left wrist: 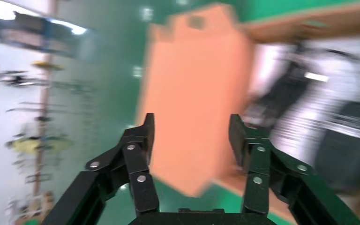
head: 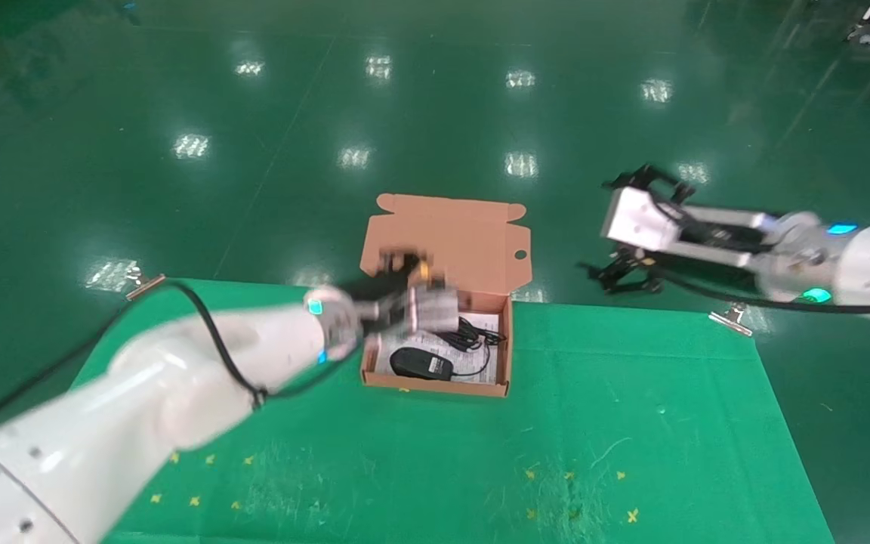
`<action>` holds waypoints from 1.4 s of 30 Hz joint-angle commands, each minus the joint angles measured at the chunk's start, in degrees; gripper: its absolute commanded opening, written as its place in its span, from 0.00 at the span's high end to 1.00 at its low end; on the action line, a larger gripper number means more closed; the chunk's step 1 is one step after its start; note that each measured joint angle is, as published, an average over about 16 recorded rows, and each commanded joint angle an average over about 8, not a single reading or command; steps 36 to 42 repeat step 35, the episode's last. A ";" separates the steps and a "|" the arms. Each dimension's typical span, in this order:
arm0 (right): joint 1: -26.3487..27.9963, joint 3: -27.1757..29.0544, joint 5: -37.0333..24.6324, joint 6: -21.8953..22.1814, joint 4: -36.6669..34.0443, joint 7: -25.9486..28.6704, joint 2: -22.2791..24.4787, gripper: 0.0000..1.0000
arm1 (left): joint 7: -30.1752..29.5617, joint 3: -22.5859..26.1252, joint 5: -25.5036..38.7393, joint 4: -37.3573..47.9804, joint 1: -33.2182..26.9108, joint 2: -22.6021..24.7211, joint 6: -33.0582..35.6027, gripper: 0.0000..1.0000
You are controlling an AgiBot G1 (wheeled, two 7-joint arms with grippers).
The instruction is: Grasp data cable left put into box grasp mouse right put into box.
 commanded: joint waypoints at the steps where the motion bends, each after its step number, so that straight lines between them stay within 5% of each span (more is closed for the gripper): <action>1: 1.39 -0.17 -1.40 -0.42 1.37 0.02 1.16 0.00 | -0.92 -0.84 -0.42 -0.35 -1.40 -0.24 -0.86 0.00; 8: 2.16 0.64 -3.82 -4.79 3.68 1.21 2.69 0.00 | -1.00 -2.58 -4.19 -1.02 -1.72 -1.75 1.12 0.00; 32: -13.58 22.40 14.69 -24.21 5.54 2.80 4.28 0.00 | 3.27 -18.97 -38.09 -10.75 7.22 -17.95 26.69 0.00; 42: -14.57 23.78 15.86 -25.44 5.66 2.91 4.38 0.00 | 3.54 -20.01 -40.24 -11.37 7.78 -18.98 28.31 0.00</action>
